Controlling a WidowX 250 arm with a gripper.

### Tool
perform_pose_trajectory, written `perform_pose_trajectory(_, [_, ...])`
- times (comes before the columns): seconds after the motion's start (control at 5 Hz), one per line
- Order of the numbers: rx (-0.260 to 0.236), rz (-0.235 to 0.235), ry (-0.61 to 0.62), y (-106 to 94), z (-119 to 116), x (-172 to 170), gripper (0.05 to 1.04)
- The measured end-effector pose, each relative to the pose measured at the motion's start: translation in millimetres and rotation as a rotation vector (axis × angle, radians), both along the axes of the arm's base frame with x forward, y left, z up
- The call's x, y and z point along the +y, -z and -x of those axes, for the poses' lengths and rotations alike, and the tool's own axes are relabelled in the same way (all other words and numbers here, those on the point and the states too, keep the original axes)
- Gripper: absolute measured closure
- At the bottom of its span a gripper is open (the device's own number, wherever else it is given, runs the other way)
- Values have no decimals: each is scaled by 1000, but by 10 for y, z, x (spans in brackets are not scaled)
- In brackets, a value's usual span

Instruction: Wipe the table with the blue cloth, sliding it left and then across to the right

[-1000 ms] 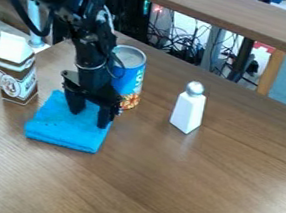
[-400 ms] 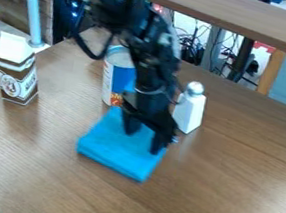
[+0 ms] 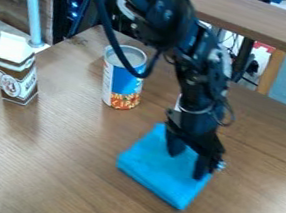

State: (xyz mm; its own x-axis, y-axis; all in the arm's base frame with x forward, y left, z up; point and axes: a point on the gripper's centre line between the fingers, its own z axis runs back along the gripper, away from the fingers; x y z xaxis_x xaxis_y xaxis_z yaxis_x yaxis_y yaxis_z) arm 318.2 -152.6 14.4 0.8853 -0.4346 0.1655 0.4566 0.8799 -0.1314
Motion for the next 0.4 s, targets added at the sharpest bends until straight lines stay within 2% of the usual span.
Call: perform_pose_trajectory(0.4, [13, 39, 123, -15, 196, -475, 93])
